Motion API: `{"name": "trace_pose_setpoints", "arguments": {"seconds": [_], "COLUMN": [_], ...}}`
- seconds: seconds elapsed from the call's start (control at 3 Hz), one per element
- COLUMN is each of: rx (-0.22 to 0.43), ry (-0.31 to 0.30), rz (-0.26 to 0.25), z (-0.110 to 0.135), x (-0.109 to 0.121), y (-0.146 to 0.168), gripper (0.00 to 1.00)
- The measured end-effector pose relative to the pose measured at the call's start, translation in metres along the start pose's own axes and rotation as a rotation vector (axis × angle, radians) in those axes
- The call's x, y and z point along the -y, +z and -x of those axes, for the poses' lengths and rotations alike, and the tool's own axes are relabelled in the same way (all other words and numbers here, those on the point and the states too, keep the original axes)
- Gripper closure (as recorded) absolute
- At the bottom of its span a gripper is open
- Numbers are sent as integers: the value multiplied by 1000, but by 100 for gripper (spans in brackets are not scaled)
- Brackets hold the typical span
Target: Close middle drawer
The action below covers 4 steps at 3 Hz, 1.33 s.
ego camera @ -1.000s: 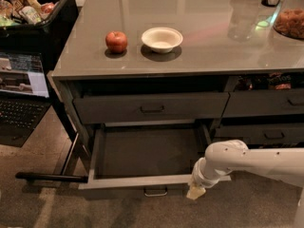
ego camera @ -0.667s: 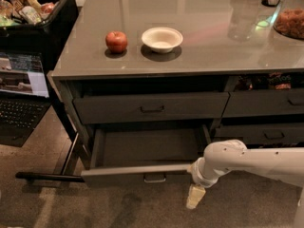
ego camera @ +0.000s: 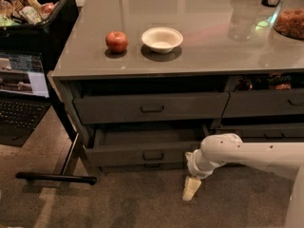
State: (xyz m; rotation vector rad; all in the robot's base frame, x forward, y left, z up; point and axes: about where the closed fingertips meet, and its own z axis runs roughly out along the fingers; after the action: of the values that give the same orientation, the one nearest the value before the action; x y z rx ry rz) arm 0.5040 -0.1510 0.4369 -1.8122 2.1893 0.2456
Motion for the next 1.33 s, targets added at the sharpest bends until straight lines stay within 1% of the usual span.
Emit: {"name": "trace_pose_setpoints", "arguments": {"seconds": [0.33, 1.0, 1.33], "rx": [1, 1, 34], "ry": [-1, -1, 0], "rz": [-2, -2, -8], "z": [1, 1, 1], "x": [1, 1, 21], "y": [0, 0, 18], "gripper": [19, 65, 88]}}
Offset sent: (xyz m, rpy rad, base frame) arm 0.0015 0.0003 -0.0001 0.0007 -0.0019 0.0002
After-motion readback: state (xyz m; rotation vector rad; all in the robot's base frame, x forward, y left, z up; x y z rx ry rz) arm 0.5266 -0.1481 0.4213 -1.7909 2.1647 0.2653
